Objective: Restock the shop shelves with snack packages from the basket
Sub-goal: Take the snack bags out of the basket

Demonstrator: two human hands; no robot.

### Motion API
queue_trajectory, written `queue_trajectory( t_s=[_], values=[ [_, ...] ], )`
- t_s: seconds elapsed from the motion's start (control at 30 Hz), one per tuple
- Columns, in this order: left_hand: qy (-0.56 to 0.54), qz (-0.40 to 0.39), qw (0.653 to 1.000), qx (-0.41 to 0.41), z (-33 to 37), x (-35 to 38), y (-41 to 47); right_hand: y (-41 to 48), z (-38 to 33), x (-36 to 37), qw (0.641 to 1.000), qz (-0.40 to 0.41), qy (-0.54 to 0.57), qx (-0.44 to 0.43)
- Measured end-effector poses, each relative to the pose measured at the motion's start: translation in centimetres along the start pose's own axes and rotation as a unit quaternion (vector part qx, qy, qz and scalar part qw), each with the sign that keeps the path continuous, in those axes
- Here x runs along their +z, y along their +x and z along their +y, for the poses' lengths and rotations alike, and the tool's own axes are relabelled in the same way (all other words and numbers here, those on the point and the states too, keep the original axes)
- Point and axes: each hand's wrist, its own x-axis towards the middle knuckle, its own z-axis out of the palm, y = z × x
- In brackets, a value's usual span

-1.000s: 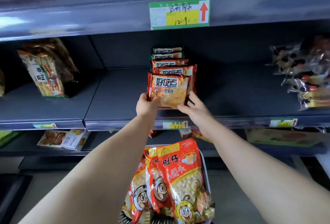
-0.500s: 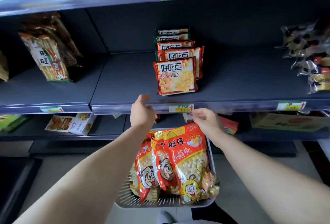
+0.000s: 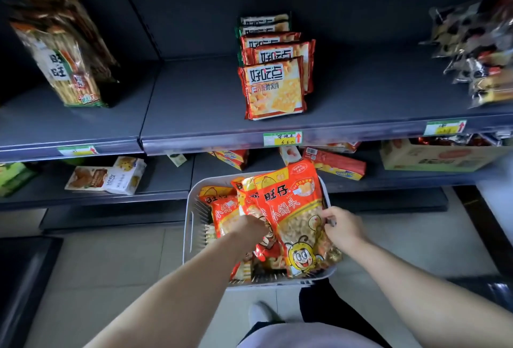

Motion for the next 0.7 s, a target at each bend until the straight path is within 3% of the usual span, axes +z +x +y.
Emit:
queue_trajectory(
  t_s=[0.07,0.3,0.4,0.57,0.7],
  values=[
    [-0.021,-0.024,0.999,-0.043,-0.4,1.6,0.0,0.1,0.4,0.1,1.0,-0.004,0.001,-0.013],
    [-0.124,0.013,0.989,-0.08,1.0,5.5,1.0,1.9,0.9,-1.3,0.996,-0.039,-0.008,-0.076],
    [-0.152,0.068,0.981,-0.097,2.0,7.1,1.5,2.8,0.8,-2.3,0.993,-0.072,-0.002,-0.094],
    [-0.294,0.08,0.938,-0.165,3.0,8.5,0.6,4.5,0.4,-3.0,0.986,-0.118,0.034,-0.113],
    [-0.336,0.103,0.922,-0.164,2.9,8.0,0.6,5.6,-0.2,-3.2,0.983,-0.129,0.012,-0.127]
  ],
)
